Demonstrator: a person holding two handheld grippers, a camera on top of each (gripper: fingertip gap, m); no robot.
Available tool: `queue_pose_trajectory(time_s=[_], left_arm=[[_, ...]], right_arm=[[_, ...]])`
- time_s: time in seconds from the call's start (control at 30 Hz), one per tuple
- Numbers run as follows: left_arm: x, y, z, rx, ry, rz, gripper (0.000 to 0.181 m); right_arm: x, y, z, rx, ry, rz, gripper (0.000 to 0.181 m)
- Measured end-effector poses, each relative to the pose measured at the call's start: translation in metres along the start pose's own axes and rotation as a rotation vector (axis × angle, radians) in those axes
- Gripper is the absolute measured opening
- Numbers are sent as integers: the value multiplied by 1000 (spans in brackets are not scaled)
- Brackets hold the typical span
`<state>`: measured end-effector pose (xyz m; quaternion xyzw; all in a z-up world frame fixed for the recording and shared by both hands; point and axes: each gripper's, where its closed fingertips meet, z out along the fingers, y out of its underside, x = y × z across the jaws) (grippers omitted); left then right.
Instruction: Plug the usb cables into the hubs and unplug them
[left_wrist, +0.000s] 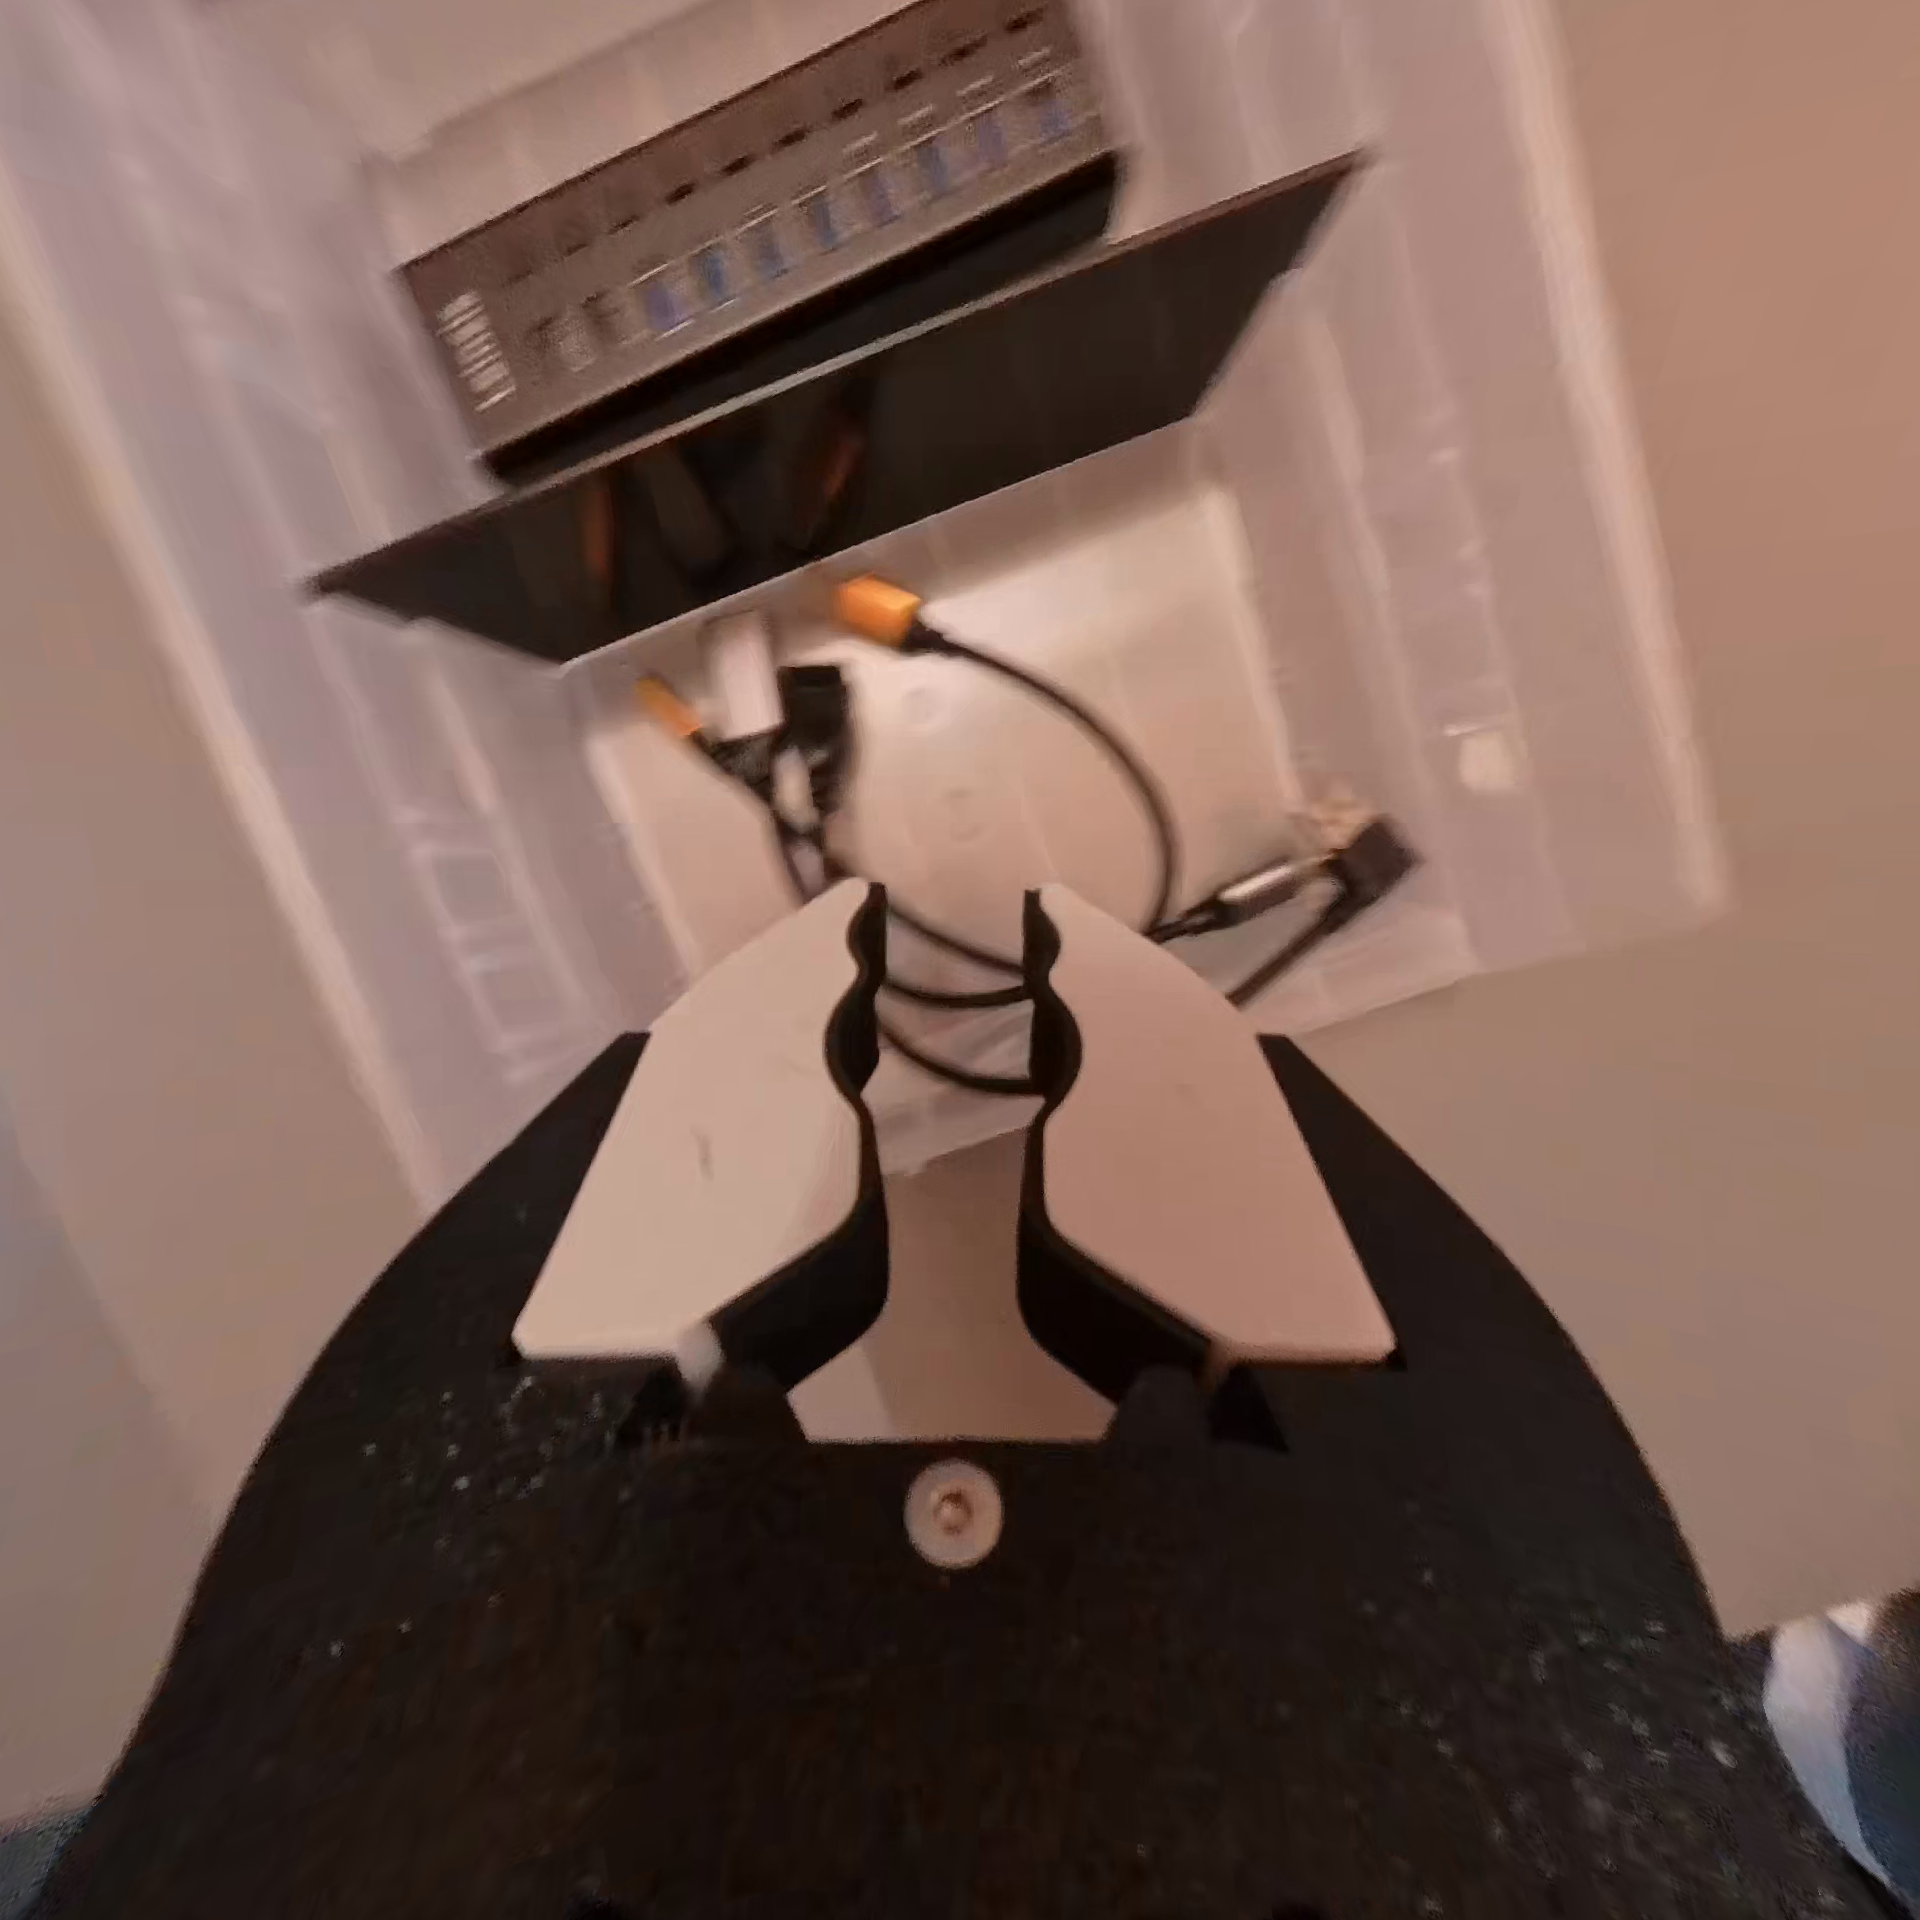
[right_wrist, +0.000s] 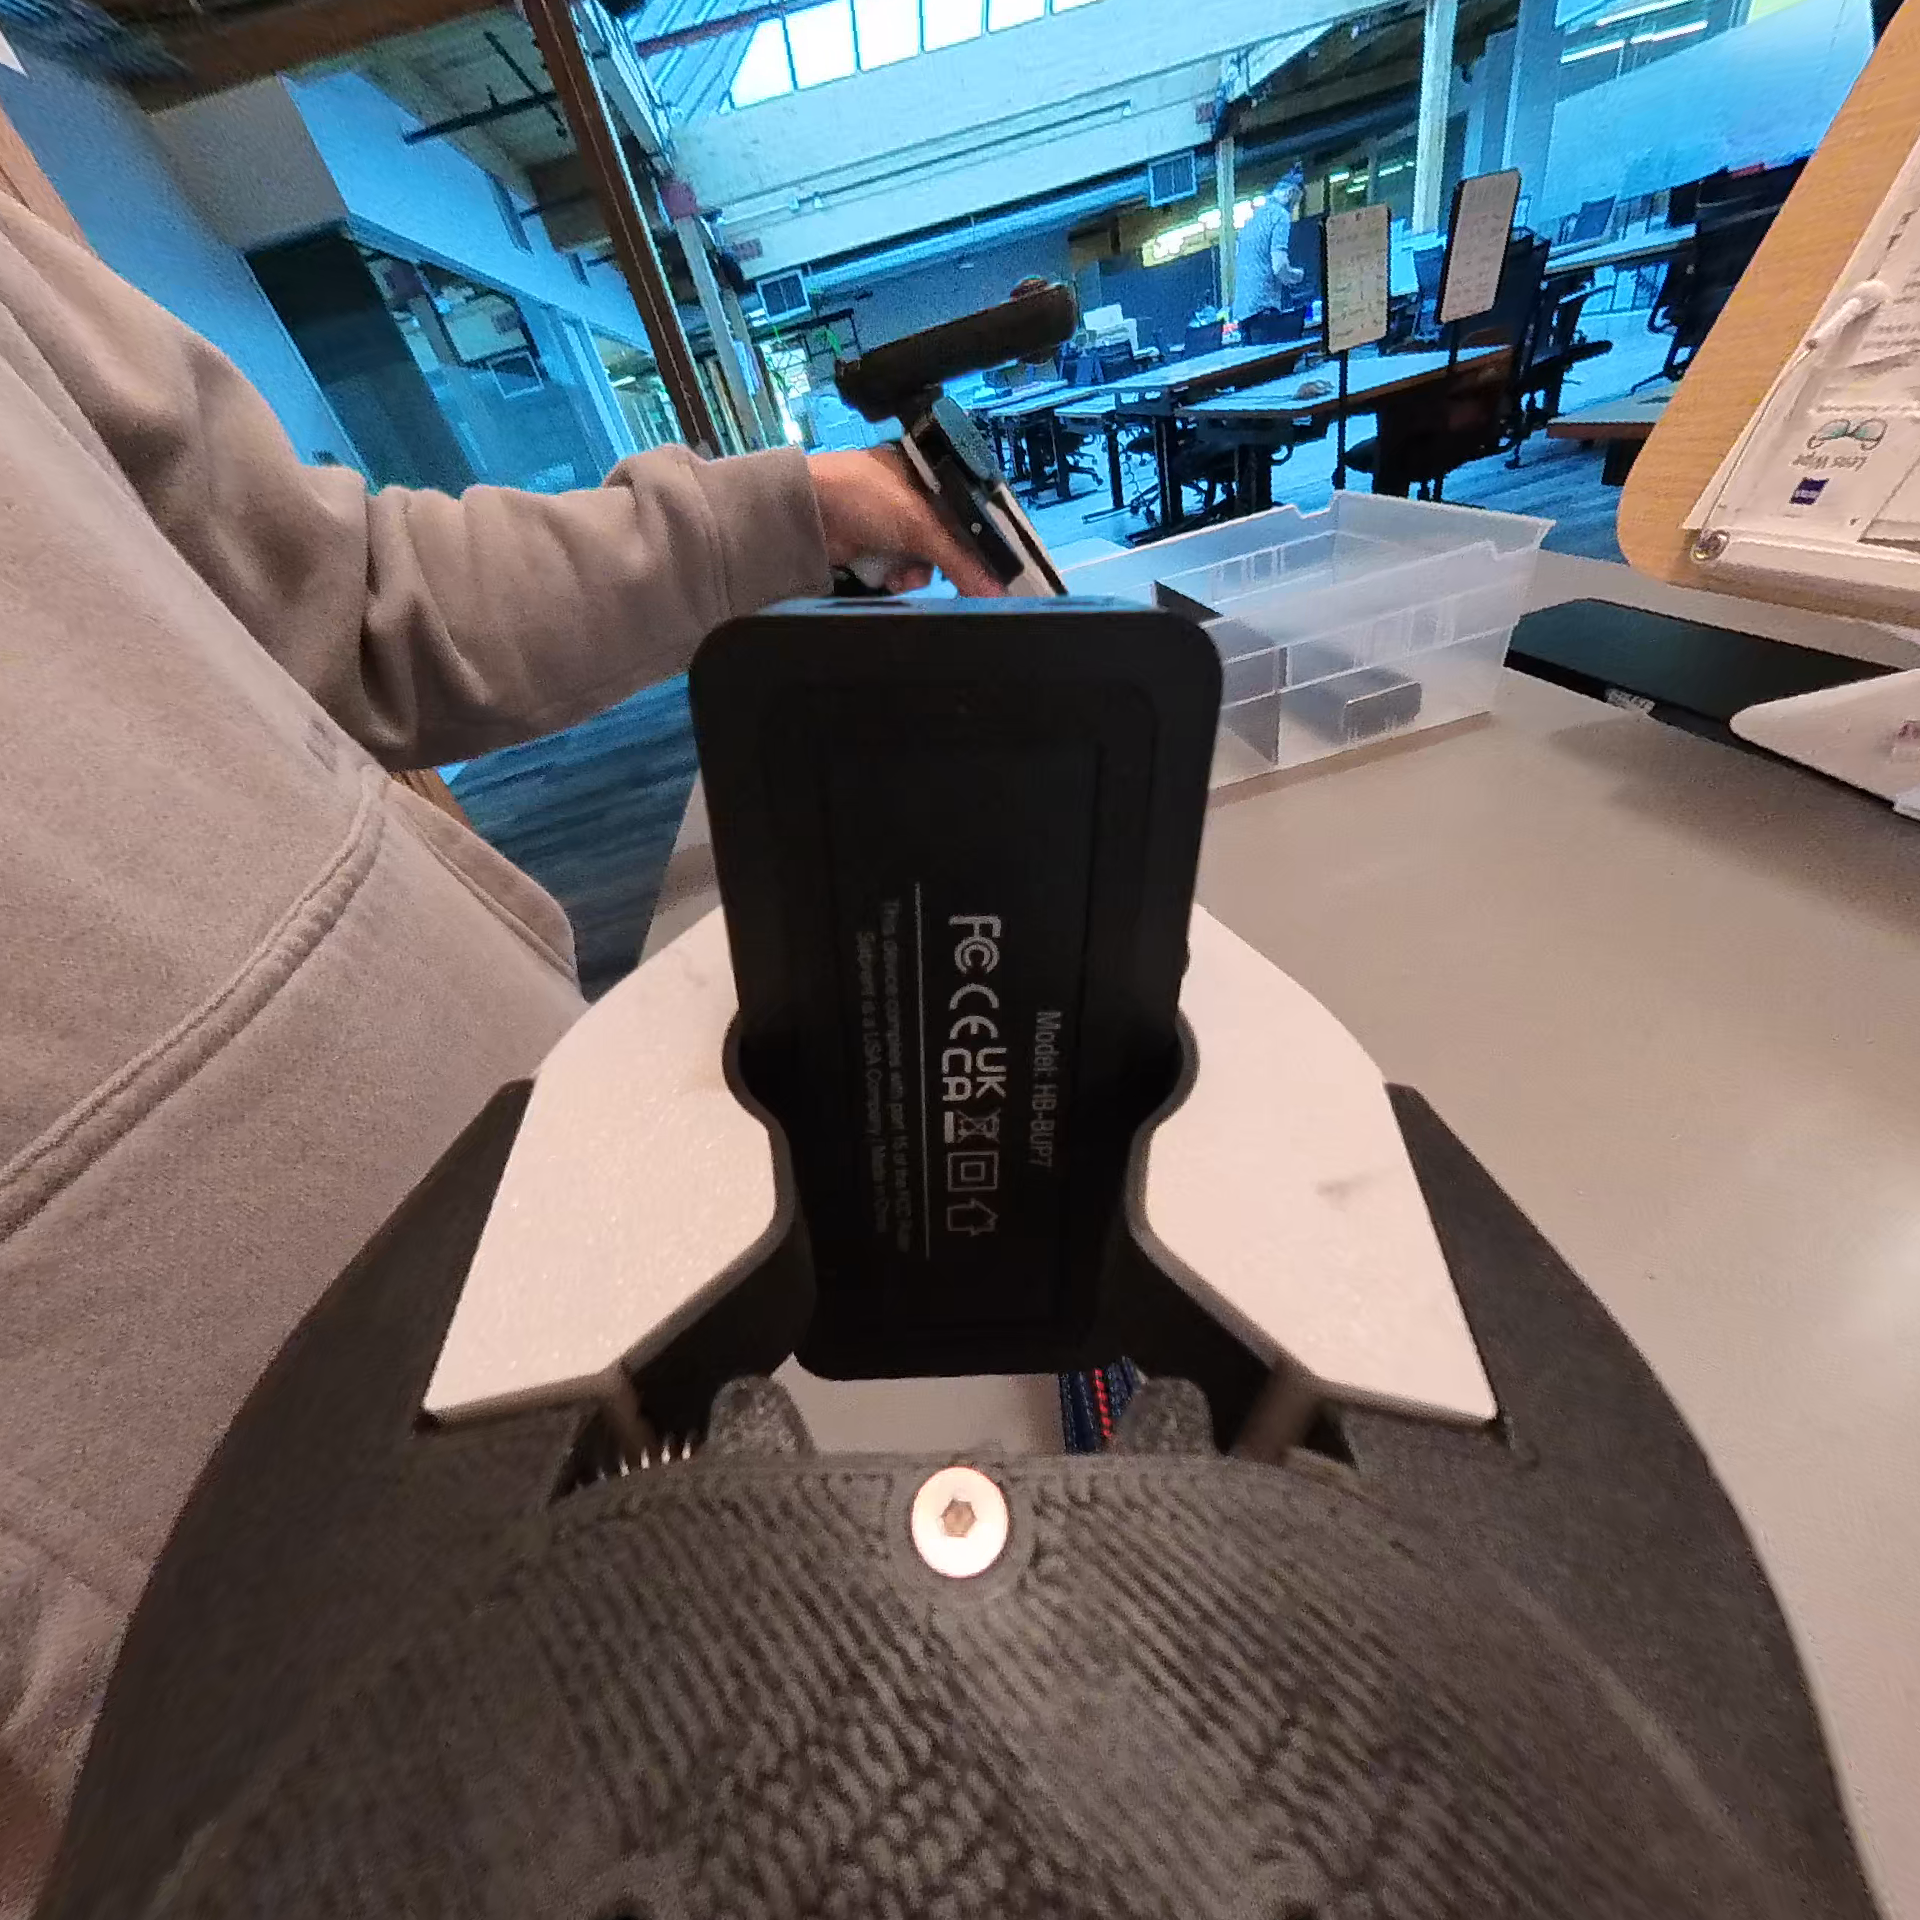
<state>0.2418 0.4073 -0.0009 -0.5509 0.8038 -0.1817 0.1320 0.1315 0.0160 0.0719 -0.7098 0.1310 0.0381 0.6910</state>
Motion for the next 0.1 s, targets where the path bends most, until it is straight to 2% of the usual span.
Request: queue_pose_trajectory(time_s=[0.03, 0.1], left_arm=[[17, -5, 1, 30, 61, 51, 22], [48, -3, 6, 1, 164, 167, 22]], right_arm=[[0, 0, 1, 5, 0, 6, 70], [-2, -2, 1, 17, -12, 12, 69]])
